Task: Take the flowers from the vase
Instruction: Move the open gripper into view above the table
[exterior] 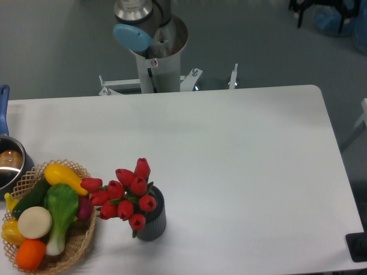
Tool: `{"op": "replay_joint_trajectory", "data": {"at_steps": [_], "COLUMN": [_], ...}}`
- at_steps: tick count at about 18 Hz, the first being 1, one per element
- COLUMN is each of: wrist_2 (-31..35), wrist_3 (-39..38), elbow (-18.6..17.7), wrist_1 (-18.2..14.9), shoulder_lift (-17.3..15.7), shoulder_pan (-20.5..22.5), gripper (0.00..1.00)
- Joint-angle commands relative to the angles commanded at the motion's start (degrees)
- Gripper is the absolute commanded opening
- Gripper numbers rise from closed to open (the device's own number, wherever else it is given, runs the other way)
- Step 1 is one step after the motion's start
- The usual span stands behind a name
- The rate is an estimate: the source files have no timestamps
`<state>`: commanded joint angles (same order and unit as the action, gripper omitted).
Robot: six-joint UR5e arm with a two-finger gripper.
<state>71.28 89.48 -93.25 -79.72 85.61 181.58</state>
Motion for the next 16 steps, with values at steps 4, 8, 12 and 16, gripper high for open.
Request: {"op": "replay_joint_trajectory", "data": {"at_steps": [4,8,12,16], "wrist_2": [-0.61,-1.58,-4.82,-17.48], "wrist_3": [0.34,0.00,-4.12,-10.19], "elbow": [-0.08,-0.88,-3.76,-8.78], "wrist_1": [0.00,0.35,4.82,10.09], "shoulder_lift": [0.35,0.26,0.09,-0.35], "shoulder_pan": [-0.70,-2.19,-3.96,-3.69], "gripper": [1.00,1.00,1.00,1.00]}}
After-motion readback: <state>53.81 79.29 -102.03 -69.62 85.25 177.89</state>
